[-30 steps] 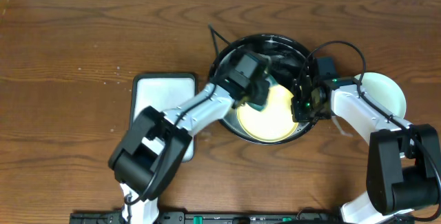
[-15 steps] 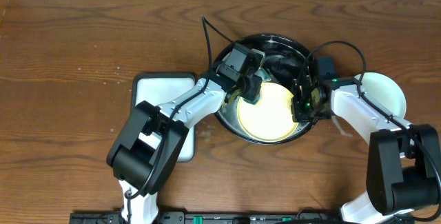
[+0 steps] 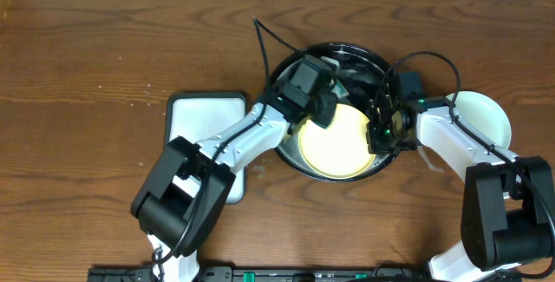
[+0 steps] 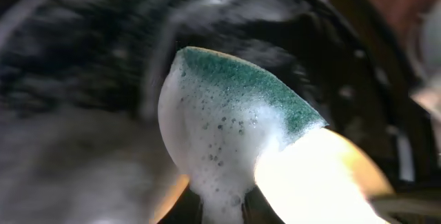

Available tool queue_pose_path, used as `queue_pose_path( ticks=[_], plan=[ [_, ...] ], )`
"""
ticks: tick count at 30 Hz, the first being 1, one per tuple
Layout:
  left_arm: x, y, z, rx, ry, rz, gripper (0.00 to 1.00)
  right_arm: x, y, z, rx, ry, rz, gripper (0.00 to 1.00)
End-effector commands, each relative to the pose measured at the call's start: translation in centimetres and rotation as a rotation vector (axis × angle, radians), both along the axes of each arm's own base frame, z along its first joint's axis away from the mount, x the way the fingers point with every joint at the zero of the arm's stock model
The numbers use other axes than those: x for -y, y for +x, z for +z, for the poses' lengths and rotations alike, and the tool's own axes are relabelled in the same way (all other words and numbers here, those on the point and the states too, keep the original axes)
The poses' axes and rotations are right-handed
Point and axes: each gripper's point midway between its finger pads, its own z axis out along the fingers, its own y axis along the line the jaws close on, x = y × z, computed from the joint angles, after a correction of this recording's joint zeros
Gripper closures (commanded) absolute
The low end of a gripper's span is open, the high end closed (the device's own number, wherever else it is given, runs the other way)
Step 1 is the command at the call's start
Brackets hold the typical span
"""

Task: Clean dirty plates on tray and stack at the side
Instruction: 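Scrub the yellow plate with the left sponge while right gripper holds it, then return the sponge to the foam tray with the left gripper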

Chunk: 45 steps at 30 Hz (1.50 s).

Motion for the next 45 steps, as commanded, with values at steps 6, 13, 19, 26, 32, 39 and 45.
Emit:
queue_pose_path(
  ticks=[6,13,19,26,32,39,45],
  plan=[
    [3.7,-2.9,-0.4,-0.081,-0.084,-0.032,0.92,2.0,-1.6,-1.6,-0.054,-0.103,0.026,0.99],
    [3.3,-0.6,-0.9,-0.042,-0.12,-0.001,0.92,2.0,-1.6,-1.6,-0.056,-0.103,0.026,0.99],
    [0.4,1.8,-3.5,-0.073,-0.103,0.067,0.92,2.0,-1.6,-1.6,-0.057,-0.103,0.026,0.99],
    [-4.6,1.4,-6.0,-0.157,0.046,0.089,0.93,2.0,-1.6,-1.6,-0.055,-0.103,0.026,0.99],
    [-5.7,-1.7,-7.6,-0.274,0.138,0.078,0.92,2.0,-1.6,-1.6,-0.053,-0.103,0.026,0.99],
    [-5.9,-5.1,-6.9,-0.363,0.206,0.045,0.92,2.0,-1.5,-1.6,-0.052,-0.103,0.026,0.99],
    [-6.5,-6.0,-2.4,-0.339,0.19,0.05,0.92,2.0,-1.6,-1.6,-0.053,-0.103,0.026,0.99]
  ],
)
